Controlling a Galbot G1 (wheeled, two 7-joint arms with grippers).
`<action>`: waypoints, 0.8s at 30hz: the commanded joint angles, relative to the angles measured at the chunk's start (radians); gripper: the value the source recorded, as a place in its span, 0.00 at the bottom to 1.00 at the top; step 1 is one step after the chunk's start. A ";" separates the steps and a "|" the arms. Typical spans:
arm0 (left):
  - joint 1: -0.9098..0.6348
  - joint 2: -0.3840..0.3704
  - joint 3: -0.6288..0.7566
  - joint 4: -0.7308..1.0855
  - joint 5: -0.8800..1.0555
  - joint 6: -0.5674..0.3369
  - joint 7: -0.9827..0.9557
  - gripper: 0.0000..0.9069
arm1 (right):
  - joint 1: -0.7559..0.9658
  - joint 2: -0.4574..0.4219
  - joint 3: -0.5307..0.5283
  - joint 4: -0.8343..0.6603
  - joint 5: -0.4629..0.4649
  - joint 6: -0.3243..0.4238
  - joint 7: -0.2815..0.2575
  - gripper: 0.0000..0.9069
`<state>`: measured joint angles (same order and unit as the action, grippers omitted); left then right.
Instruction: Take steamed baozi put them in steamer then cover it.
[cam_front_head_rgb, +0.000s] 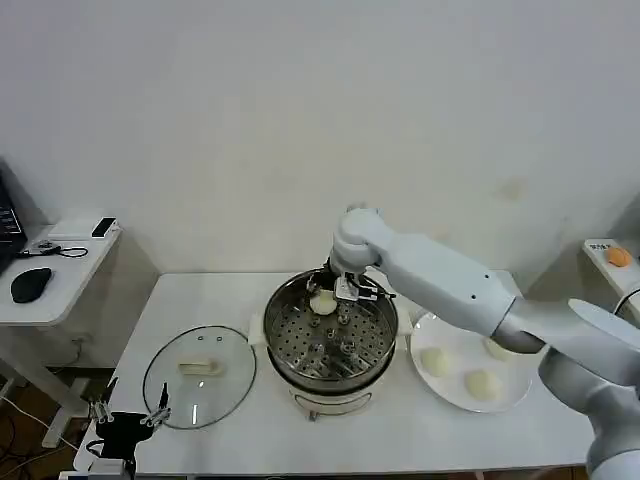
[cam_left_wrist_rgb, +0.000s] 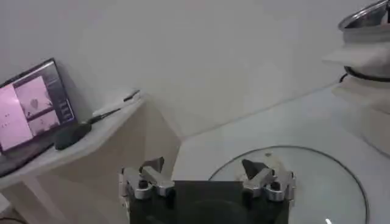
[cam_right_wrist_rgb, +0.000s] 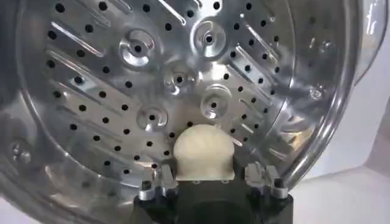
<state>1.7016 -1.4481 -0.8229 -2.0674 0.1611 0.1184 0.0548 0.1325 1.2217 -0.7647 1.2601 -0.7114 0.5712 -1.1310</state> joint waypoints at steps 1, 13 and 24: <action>-0.005 -0.001 0.000 0.006 -0.002 0.001 0.001 1.00 | -0.001 -0.001 -0.003 -0.008 -0.004 -0.017 0.014 1.00; -0.010 0.018 -0.007 0.029 -0.018 0.002 -0.002 1.00 | 0.126 -0.274 0.041 0.299 0.280 -0.152 0.014 1.00; -0.025 0.026 0.007 0.017 -0.026 0.004 -0.001 1.00 | 0.087 -0.662 0.180 0.431 0.588 -0.627 0.182 1.00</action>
<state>1.6822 -1.4284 -0.8180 -2.0425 0.1394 0.1216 0.0524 0.2146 0.8496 -0.6578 1.5712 -0.3812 0.2778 -1.0291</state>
